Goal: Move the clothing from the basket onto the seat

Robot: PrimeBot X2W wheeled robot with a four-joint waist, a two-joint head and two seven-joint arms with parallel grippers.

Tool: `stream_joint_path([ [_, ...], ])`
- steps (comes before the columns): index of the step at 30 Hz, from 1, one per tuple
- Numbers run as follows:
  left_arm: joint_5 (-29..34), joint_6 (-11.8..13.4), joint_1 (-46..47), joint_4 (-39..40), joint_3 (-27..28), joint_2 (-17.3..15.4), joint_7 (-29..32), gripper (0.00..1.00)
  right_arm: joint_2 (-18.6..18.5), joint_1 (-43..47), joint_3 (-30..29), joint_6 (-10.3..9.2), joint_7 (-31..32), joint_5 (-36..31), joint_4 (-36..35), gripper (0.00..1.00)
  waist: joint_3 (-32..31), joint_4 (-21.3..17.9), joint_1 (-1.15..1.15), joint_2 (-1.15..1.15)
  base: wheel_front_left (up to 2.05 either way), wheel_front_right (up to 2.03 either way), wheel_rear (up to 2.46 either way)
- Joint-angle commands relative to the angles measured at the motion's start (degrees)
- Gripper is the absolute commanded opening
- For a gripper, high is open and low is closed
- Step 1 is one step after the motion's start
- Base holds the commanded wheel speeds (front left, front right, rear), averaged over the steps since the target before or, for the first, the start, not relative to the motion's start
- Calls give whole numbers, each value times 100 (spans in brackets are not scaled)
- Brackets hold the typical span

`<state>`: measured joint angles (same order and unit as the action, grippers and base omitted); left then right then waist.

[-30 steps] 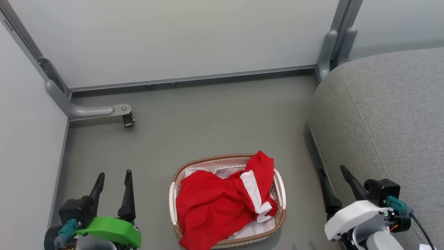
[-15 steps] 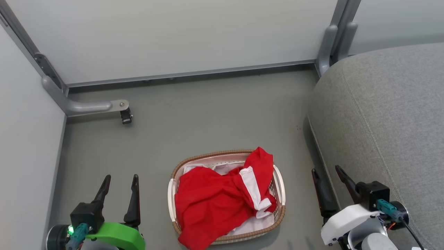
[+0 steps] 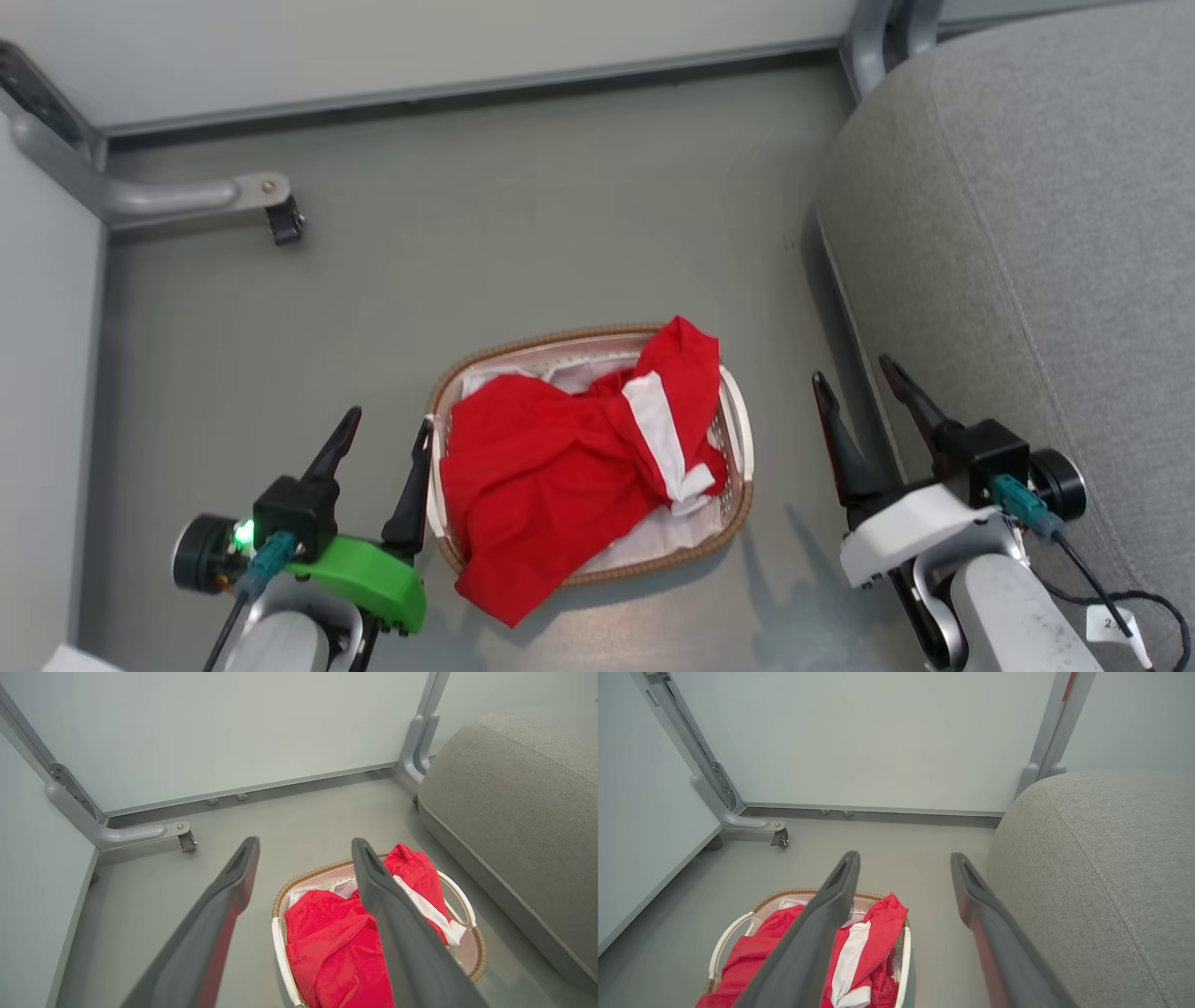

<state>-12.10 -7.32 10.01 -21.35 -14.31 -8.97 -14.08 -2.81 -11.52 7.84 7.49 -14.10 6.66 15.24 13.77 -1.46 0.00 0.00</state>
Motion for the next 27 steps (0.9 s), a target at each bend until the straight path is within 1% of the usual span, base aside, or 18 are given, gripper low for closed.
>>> stream_joint_path([
  [1, -36, -23, 281, -71, -170, -160, -51, 100, -18, -178, 50, 0, -51, -108, -71, 100, 609, -253, 0, 0, 0, 0, 0],
  [6, -302, -25, 842, -372, -813, -464, -99, 100, -16, -455, 215, 0, -99, -17, -88, 100, 1133, -482, 0, 0, 0, 0, 0],
  [9, -348, -22, 1206, -606, -1263, -657, -119, 100, -20, -578, 366, 0, -117, 64, -178, 100, 1428, -647, 0, 0, 0, 0, 0],
  [12, -491, -23, 1504, -852, -1605, -782, -110, 100, -18, -673, 483, -1, -111, 152, -286, 100, 1654, -779, 0, 0, 0, 0, 0],
  [14, -798, -22, 1716, -959, -1870, -793, -110, 100, -18, -746, 555, 0, -111, 206, -365, 100, 1828, -873, 0, 0, 0, 0, 0],
  [15, -884, -23, 1861, -1028, -2132, -875, -109, 100, -18, -774, 588, -1, -111, 232, -411, 100, 1926, -916, 0, 0, 0, 0, 0],
  [16, -988, -22, 1975, -1091, -2281, -937, -110, 100, -20, -791, 604, -1, -111, 260, -435, 100, 1997, -942, 0, 0, 0, 0, 0],
  [18, -1133, -12, 2238, -1290, -2650, -1078, -110, 100, -16, -847, 654, 0, -111, 377, -494, 100, 2161, -1018, 0, 0, 0, 0, 0],
  [21, -1257, -12, 2614, -1704, -3137, -1193, -109, 100, -16, -958, 787, 0, -111, 498, -632, 100, 2385, -1145, 0, 0, 0, 0, 0],
  [25, -1364, -11, 3120, -2331, -3669, -1337, -110, 100, -16, -1075, 975, 0, -111, 598, -797, 100, 2695, -1309, 0, 0, 0, 0, 0],
  [27, -1408, -11, 3358, -2608, -3880, -1358, -110, 100, -15, -1124, 1044, -1, -111, 625, -854, 100, 2855, -1380, 0, 0, 0, 0, 0],
])
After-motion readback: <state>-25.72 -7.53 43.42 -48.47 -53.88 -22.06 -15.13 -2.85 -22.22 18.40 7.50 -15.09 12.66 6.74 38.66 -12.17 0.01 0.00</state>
